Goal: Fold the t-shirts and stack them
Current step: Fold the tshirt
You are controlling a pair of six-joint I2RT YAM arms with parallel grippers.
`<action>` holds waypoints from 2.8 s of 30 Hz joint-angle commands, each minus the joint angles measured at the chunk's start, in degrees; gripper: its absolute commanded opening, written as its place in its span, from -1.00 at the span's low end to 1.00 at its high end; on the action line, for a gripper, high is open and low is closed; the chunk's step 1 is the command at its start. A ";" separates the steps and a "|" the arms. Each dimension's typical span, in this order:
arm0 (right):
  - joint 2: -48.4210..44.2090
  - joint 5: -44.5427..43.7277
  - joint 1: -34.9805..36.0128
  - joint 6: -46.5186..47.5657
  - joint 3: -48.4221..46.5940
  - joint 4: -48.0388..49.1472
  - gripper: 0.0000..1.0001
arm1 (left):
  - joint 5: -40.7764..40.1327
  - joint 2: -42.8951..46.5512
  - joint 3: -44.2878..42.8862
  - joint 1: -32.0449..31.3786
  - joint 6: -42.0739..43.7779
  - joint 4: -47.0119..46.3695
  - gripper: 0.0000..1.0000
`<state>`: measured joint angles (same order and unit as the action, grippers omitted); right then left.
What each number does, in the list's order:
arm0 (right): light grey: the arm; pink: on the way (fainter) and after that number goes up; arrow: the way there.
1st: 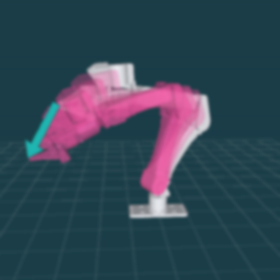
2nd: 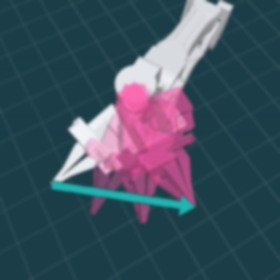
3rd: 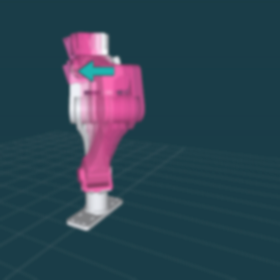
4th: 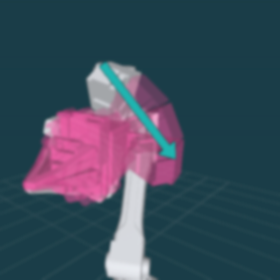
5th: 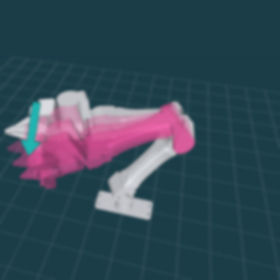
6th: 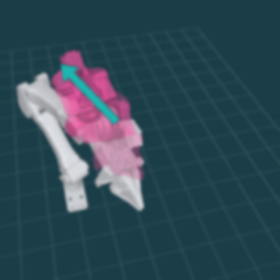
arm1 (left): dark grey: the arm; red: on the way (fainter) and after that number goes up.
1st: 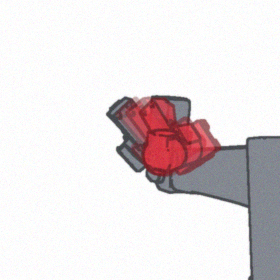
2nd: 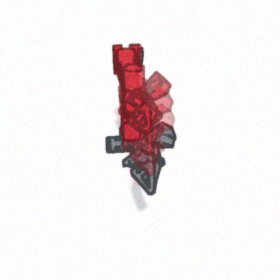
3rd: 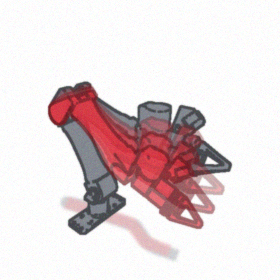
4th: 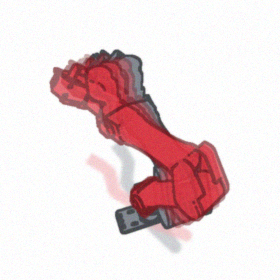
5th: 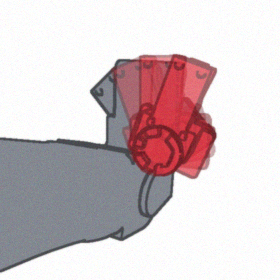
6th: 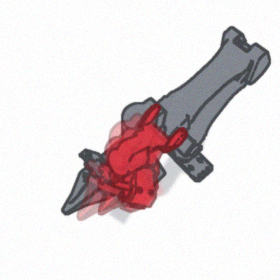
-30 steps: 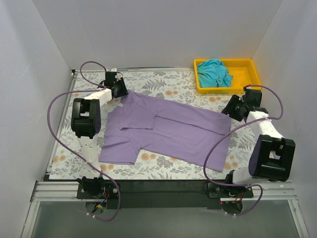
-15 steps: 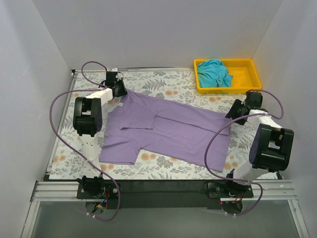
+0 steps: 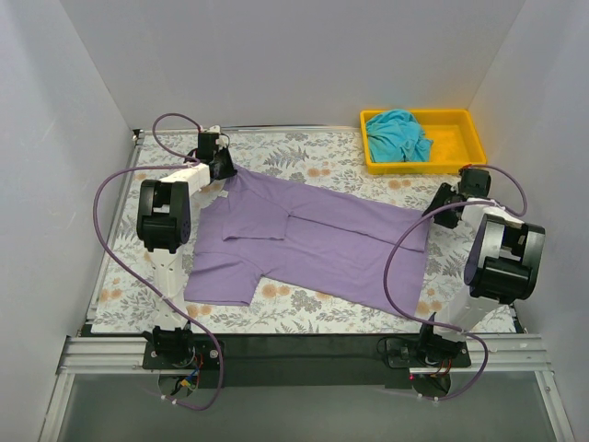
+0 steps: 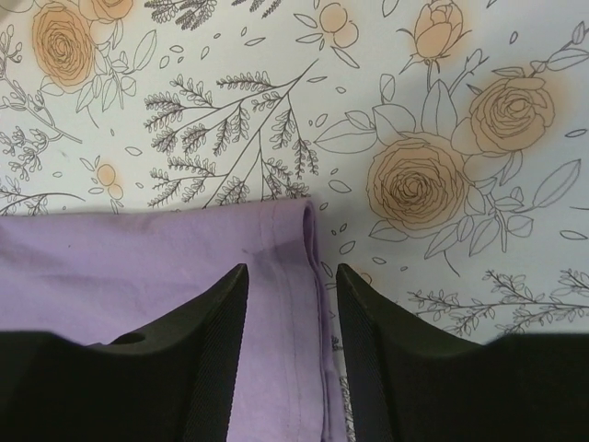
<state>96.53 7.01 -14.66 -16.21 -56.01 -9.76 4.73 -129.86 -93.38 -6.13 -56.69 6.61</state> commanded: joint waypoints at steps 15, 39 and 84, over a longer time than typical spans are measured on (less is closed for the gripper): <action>3.31 3.20 -0.46 3.72 -2.26 3.26 -0.63 | 0.01 1.72 1.36 0.15 1.40 -1.07 -1.00; 6.30 -2.17 -1.60 10.14 -8.06 1.59 -0.97 | -2.18 1.02 -0.92 2.70 3.08 -0.11 -1.00; -10.67 -2.26 2.00 -12.09 8.46 -9.76 -0.30 | -4.03 12.80 5.23 -7.14 -8.27 13.25 -0.26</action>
<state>85.01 6.42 -12.40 -26.70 -48.40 -20.86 1.28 -117.38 -86.00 -13.06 -64.99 19.68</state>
